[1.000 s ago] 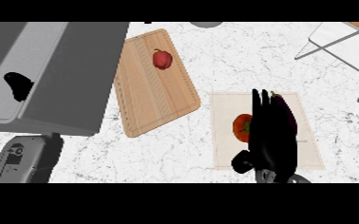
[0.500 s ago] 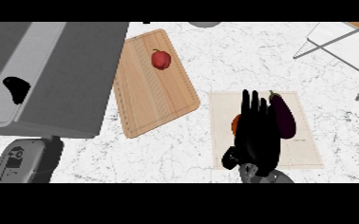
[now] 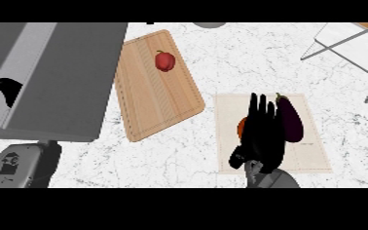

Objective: Pick the tomato from the placemat and place it in the tiered shelf

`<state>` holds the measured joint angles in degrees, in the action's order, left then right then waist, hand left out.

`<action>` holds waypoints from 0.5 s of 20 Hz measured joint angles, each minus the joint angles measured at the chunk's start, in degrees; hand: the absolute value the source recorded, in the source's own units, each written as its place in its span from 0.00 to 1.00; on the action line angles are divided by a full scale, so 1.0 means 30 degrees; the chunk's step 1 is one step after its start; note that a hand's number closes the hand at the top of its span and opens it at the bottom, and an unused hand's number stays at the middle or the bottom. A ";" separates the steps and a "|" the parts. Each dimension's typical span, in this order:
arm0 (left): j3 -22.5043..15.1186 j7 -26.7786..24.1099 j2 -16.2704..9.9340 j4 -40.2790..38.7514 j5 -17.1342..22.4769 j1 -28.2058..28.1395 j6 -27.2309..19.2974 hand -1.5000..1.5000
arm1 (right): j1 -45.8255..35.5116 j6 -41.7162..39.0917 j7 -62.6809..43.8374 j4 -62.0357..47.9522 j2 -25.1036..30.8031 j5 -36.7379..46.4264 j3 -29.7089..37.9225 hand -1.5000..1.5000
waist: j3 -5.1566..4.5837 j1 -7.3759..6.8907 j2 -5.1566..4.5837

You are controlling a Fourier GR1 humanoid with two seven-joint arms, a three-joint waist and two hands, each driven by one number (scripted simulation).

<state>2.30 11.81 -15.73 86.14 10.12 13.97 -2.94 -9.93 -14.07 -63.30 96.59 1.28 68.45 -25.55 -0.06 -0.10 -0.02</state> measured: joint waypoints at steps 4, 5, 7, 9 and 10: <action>-0.0061 -0.0114 0.0346 -0.0266 -0.0232 0.0238 -0.0078 0.50 | -0.0347 0.0431 0.0364 -0.1383 -0.0167 -0.0019 0.0620 0.00 | 0.0001 0.0002 -0.0012; 0.0018 -0.0189 0.0343 -0.0343 -0.0207 0.0231 0.0007 0.50 | -0.0128 0.0588 0.0453 -0.1500 -0.0193 -0.0002 0.0702 0.00 | 0.0001 0.0011 -0.0013; 0.0058 -0.0171 0.0397 -0.0377 -0.0275 0.0248 0.0068 0.50 | -0.0136 0.1056 0.0915 -0.2411 -0.0241 -0.0055 0.1148 1.00 | 0.0001 0.0006 -0.0014; 0.0062 -0.0186 0.0443 -0.0184 -0.0361 -0.0012 0.0180 0.50 | -0.0038 0.1294 0.1092 -0.2706 -0.0321 -0.0250 0.1357 1.00 | -0.0016 0.0003 0.0027; 0.0246 -0.0203 0.0354 -0.0160 -0.0308 -0.0110 0.0298 0.50 | 0.0060 0.1344 0.1212 -0.2697 -0.0364 -0.0305 0.1529 1.00 | -0.0033 0.0004 0.0053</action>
<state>3.04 11.20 -14.67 85.66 9.20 13.64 -2.05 -9.75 -10.03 -59.66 88.50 0.18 67.54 -20.97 -0.16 -0.09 0.14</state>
